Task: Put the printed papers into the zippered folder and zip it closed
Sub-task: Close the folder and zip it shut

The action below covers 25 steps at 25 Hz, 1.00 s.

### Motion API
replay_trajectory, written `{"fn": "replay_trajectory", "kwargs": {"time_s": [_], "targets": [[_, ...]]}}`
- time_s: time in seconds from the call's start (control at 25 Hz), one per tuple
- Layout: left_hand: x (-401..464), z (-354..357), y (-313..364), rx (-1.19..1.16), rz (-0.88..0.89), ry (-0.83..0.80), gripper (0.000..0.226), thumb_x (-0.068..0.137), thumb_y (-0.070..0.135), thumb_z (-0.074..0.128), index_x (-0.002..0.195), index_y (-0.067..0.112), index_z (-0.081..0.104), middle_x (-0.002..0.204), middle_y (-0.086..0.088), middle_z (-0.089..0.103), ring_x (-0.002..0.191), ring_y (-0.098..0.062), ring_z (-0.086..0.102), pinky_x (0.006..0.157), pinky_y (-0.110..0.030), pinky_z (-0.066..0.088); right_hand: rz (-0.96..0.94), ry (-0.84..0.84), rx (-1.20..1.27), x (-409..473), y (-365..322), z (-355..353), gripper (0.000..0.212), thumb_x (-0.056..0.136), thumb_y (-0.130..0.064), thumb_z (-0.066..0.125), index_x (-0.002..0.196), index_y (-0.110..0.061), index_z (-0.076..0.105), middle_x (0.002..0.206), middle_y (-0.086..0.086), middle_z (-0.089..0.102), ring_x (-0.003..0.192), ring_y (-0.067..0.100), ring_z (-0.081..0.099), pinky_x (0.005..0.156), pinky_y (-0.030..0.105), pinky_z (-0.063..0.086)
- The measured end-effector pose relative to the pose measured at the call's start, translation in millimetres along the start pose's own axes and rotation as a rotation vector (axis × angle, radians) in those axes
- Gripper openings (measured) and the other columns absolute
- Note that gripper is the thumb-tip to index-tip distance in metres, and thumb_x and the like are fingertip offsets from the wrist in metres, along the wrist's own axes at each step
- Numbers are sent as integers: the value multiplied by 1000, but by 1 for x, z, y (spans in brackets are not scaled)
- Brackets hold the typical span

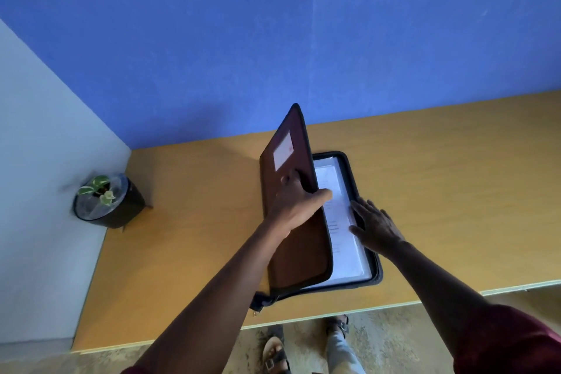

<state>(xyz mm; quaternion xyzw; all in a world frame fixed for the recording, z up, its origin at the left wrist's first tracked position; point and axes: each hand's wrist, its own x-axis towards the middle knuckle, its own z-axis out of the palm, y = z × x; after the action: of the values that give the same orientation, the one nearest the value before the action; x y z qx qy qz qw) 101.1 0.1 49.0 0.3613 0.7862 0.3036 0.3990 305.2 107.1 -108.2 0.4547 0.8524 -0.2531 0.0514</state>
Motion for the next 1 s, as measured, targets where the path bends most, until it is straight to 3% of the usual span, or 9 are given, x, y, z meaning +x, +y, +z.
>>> {"fn": "replay_trajectory", "kwargs": {"time_s": [0.16,0.4,0.6,1.0], "targets": [[16,45,11,133,-83,-18,99,74,55,63,151,13,18,154,-11,25,138,-42,31,101,-57,44,50,19,38,2,19,-5,71,98,-38,49,158,-24,13,166,-2,6,153,20,4,122,45,12],[40,104,24,285,-220,-3,111,77,51,69,156,12,0,164,-17,-3,147,-46,5,107,-66,31,233,59,2,-1,44,-8,72,98,-31,53,157,-20,14,167,0,3,153,26,2,122,52,11],[60,144,22,365,-313,3,120,74,51,75,156,12,-3,163,-19,-10,147,-49,-1,108,-71,24,274,83,-40,-8,63,-13,75,94,-38,58,155,-19,19,165,-3,9,151,24,8,116,52,24],[86,187,1,445,-365,-29,124,71,49,76,155,10,-8,159,-26,-22,143,-57,-13,106,-78,13,270,56,-62,-10,65,-11,78,94,-41,56,156,-19,14,166,-3,4,152,25,4,116,54,23]]}}
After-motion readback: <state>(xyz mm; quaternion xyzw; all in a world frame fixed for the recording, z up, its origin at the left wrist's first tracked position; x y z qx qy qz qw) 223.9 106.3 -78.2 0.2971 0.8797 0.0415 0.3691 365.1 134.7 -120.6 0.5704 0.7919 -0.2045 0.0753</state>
